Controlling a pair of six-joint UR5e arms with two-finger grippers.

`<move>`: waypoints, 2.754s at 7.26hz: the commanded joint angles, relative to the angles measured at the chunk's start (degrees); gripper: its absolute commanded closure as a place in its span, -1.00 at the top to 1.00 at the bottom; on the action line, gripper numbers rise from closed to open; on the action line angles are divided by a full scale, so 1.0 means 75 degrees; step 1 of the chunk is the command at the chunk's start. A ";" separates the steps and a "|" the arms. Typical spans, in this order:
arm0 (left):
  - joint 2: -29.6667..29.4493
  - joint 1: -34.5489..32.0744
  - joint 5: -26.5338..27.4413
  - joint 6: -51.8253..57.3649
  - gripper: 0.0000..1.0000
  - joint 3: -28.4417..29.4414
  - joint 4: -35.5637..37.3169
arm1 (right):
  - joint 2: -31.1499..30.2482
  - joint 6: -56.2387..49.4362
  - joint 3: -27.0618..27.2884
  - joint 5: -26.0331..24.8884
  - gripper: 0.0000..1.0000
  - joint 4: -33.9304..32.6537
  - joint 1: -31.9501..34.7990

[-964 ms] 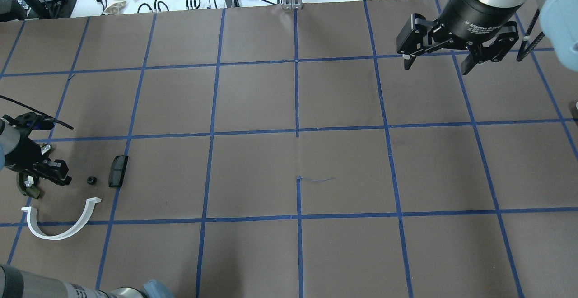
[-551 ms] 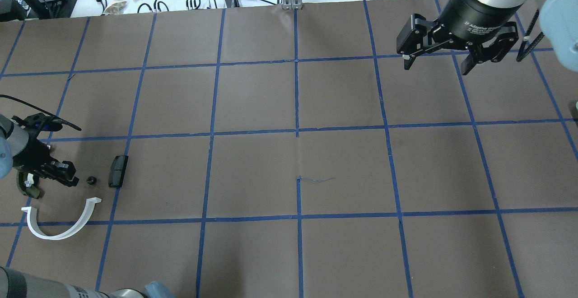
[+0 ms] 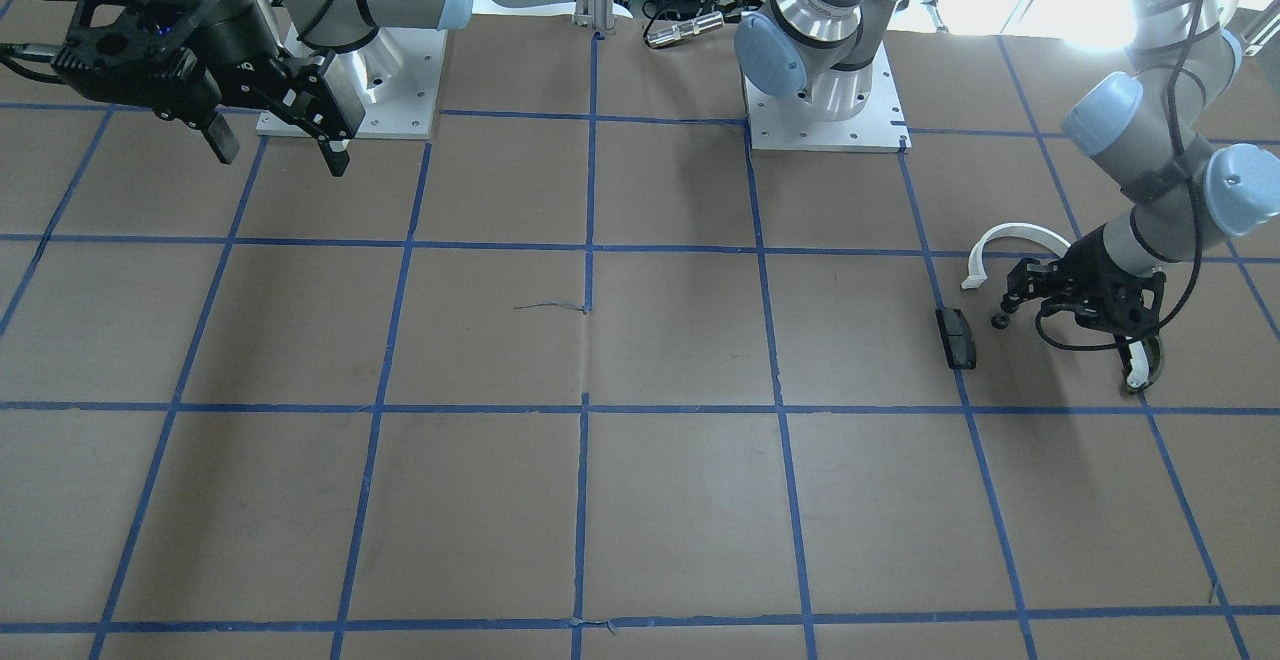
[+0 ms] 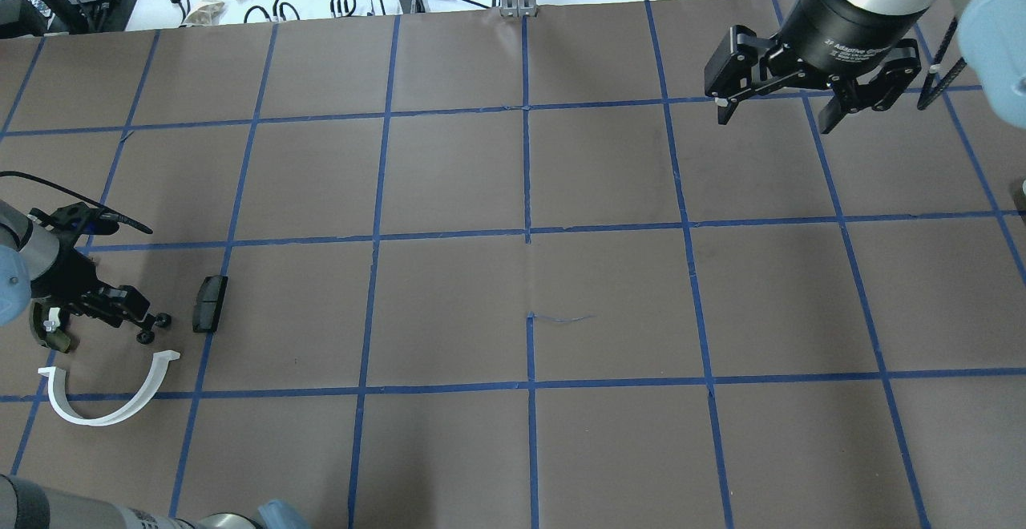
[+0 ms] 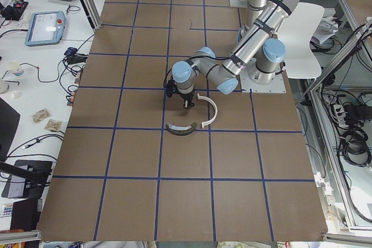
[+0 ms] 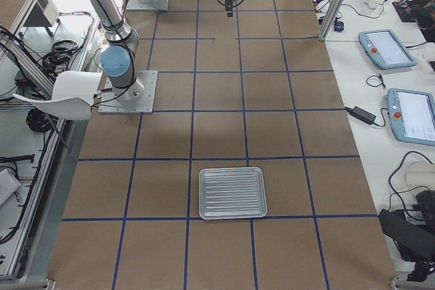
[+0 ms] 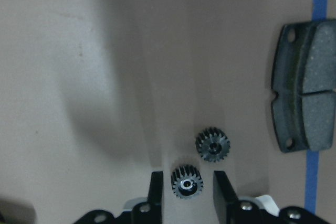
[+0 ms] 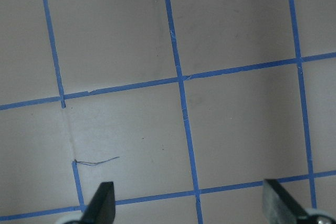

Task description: Place bearing gear from tray to pile

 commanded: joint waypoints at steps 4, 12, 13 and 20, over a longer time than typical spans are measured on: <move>0.0858 -0.2879 -0.0226 -0.2873 0.71 0.1008 -0.0620 | 0.0009 0.0001 0.0012 0.0006 1.00 0.0000 0.0000; 0.2101 -0.5816 -0.0215 -0.6705 1.00 0.4525 -0.5275 | 0.0009 -0.0022 0.0012 -0.0006 1.00 -0.0012 0.0000; 0.2125 -0.5758 -0.0168 -0.6705 1.00 0.4329 -0.5347 | 0.0009 -0.0173 0.0001 -0.0064 1.00 -0.0023 0.0000; 0.1950 -0.5172 -0.0214 -0.6705 1.00 0.4608 -0.5769 | 0.0032 -0.0585 0.0012 -0.0029 1.00 -0.0328 0.0000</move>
